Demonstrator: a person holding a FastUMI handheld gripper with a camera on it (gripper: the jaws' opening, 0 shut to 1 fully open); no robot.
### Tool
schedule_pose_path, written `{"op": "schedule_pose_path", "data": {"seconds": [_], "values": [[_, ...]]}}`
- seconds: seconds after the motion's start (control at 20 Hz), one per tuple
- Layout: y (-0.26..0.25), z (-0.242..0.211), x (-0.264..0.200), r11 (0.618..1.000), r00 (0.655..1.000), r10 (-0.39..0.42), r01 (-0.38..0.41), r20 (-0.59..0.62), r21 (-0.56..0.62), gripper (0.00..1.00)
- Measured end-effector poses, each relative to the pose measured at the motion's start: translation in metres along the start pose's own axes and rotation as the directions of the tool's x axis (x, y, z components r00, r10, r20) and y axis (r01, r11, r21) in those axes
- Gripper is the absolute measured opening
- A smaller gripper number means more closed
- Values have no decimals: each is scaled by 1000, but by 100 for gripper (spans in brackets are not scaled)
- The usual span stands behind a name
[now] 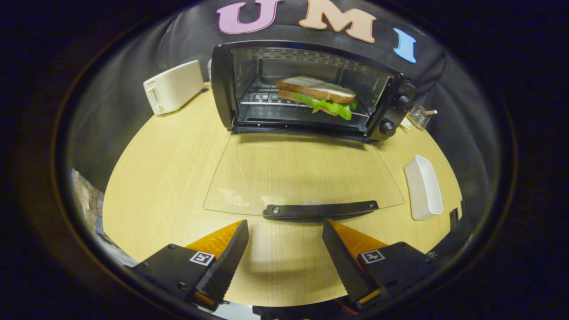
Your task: Open the toaster oven, put the food inside, and close the toaster oven door.
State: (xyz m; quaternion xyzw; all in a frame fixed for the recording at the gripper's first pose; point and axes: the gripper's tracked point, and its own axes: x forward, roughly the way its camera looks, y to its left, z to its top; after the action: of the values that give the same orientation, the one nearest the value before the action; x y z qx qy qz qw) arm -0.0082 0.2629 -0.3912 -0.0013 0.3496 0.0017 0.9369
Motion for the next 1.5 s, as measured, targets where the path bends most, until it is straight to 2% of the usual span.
{"op": "schedule_pose_path", "data": {"seconds": [0.35,0.65,0.85,1.0,1.2,1.5], "values": [[-3,10,-4,1000,1000,-22,22,-6,0,100],[-9,52,-36,998,993,-49,54,103,-45,100],[-11,95,-54,995,973,-52,70,224,-70,100],[-13,124,-60,999,954,-47,50,296,-1,100],[-19,154,-63,998,932,-61,46,357,51,100],[-19,194,-55,997,904,-74,74,422,16,100]]}}
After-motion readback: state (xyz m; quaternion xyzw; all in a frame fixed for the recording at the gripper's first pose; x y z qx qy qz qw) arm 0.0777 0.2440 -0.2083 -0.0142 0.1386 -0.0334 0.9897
